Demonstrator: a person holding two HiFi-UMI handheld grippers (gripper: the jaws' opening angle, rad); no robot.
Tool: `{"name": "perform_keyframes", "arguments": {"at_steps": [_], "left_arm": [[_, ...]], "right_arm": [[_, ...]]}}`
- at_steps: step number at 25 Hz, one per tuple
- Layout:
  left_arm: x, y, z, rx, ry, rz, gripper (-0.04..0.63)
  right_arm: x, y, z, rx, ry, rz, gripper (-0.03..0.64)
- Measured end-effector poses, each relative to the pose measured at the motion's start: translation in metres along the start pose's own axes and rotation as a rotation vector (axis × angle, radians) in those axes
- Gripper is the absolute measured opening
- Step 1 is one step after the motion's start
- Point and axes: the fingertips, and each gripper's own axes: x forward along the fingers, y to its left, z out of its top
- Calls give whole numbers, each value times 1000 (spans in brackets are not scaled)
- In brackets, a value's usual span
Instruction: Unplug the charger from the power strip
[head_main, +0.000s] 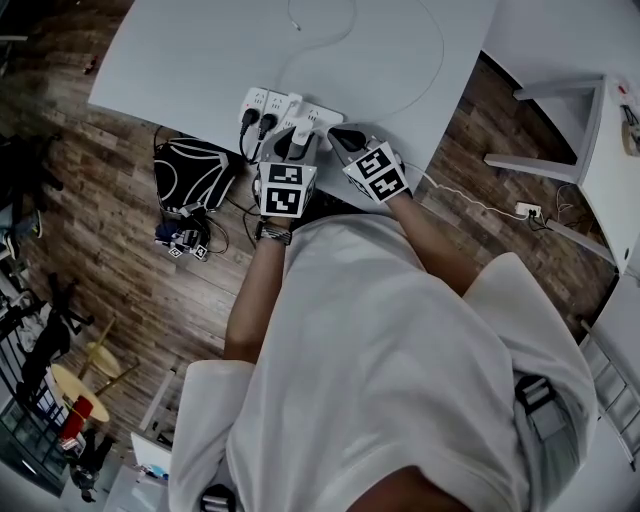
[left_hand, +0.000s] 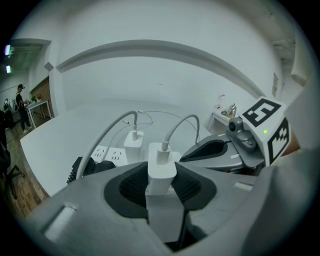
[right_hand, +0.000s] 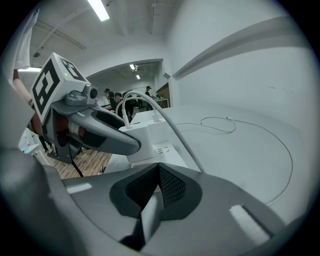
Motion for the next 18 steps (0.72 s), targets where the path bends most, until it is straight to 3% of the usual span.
{"name": "perform_keyframes", "arguments": {"at_steps": [2,5,7,18], "left_arm": [[0,0,0,21,3,7,144],[1,-3,-1,150,27,53,146],[1,-4,-1,163,29,67,146],[-1,2,3,-37,-10,-7,144]], "right_arm": [[0,0,0,2,-1,2,3],[1,1,-1,4,1,6,3],[1,1,-1,4,0,9,2],[-1,0,1,7,-2,11,2]]}}
